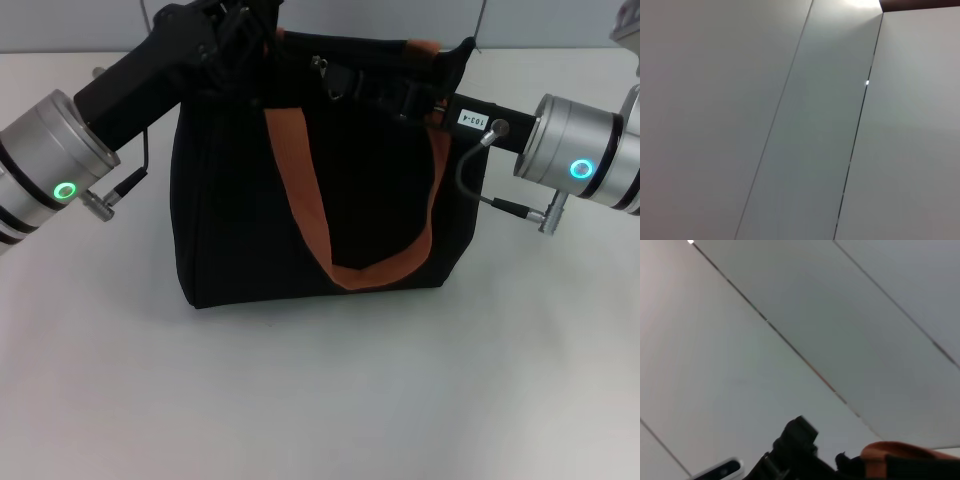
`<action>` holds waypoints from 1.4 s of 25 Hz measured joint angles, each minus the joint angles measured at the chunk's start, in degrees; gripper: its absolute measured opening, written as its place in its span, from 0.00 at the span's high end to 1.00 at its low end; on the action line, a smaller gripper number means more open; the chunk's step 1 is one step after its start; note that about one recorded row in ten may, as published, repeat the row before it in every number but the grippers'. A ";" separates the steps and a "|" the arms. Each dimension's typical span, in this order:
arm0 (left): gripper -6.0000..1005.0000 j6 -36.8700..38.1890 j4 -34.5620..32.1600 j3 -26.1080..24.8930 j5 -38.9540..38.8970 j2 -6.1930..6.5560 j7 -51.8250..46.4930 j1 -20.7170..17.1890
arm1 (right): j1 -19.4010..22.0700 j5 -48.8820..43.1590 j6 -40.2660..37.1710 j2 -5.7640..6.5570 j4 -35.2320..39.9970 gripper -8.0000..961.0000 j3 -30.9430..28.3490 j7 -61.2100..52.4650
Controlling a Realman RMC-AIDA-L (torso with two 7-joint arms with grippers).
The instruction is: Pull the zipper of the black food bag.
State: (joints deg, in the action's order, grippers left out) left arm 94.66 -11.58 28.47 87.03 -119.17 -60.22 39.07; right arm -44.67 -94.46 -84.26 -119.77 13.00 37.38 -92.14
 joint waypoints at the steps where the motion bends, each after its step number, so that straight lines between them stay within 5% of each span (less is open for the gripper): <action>1: 0.88 -0.02 -0.19 0.00 -0.23 0.05 0.06 -0.43 | 0.25 0.22 0.48 0.05 0.00 0.99 -0.01 -0.04; 19: 0.86 -0.11 -0.32 -0.47 -1.93 0.24 0.73 -1.47 | 4.55 0.68 1.55 0.40 3.65 0.99 -0.02 -1.89; 35: 0.85 -2.22 -1.99 -2.74 -3.09 0.46 0.70 -2.52 | 14.12 7.31 0.01 0.47 8.67 0.99 -2.36 -1.33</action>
State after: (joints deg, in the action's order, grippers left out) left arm 92.44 -13.58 25.73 83.94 -118.71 -59.52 36.55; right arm -30.56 -87.15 -84.25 -119.30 21.67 35.02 -93.47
